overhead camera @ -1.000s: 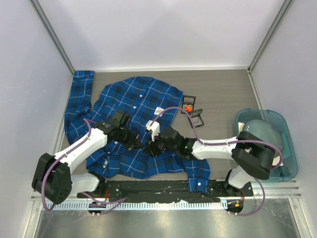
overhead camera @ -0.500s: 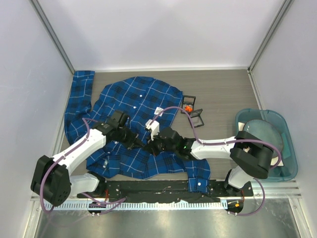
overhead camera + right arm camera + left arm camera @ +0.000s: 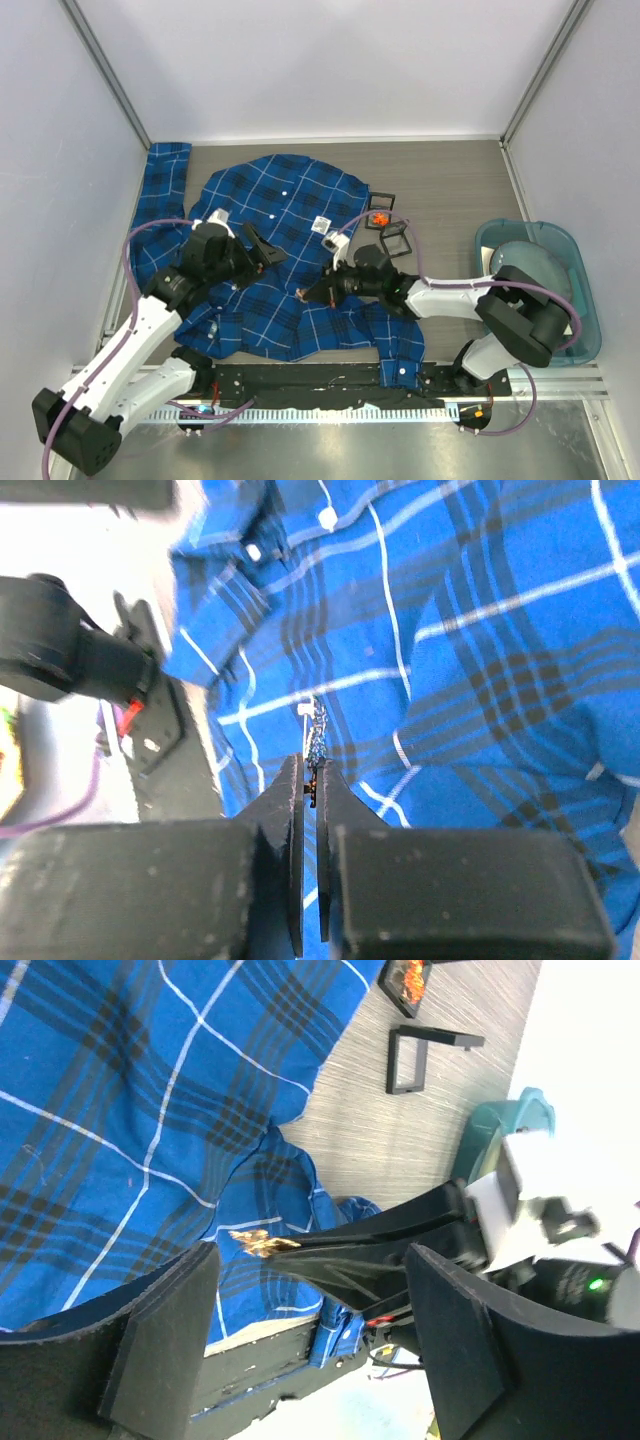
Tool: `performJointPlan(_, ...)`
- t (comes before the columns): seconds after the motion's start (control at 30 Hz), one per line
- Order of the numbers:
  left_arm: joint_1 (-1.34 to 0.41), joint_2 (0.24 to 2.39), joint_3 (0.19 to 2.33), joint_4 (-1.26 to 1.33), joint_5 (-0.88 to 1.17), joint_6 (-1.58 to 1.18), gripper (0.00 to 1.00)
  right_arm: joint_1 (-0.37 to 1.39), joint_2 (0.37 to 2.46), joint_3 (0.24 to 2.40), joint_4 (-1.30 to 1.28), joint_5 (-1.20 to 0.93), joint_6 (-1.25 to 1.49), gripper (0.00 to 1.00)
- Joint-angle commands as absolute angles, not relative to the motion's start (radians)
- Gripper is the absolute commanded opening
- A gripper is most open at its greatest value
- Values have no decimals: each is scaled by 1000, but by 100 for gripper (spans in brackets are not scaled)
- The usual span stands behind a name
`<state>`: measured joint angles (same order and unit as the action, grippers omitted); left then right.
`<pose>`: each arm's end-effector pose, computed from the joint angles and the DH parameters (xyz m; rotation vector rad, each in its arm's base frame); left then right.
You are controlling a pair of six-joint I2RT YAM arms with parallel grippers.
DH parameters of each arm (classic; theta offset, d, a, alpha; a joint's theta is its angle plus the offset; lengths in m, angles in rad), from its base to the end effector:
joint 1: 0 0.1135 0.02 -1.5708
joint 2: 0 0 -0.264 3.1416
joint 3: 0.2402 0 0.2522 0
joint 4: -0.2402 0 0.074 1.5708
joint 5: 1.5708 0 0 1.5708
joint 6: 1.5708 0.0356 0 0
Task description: Remove the brooch from the garment
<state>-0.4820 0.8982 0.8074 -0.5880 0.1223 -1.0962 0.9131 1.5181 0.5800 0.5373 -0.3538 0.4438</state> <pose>0.1663 -0.0919 0.2889 -0.6678 2.3416 -0.9309 0.1725 0.2435 0.1732 -0.7458 2.0275 1.1904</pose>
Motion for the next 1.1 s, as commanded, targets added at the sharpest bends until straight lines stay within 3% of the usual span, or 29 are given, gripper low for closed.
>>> performJointPlan(0.0, -476, 836, 695, -367, 215, -1049, 75, 848, 1421, 589, 673, -520, 589, 1)
performJointPlan(0.4, -476, 781, 535, -25, 403, -1107, 56, 730, 1321, 592, 778, -598, 824, 1)
performJointPlan(0.67, -476, 778, 488, 129, 457, -1163, 50, 718, 1351, 598, 887, -629, 940, 1)
performJointPlan(0.97, -476, 798, 449, 241, 494, -1207, 26, 716, 1396, 568, 997, -618, 1019, 1)
performJointPlan(1.07, -477, 785, 451, 233, 492, -1206, 10, 715, 1397, 563, 999, -607, 1020, 1)
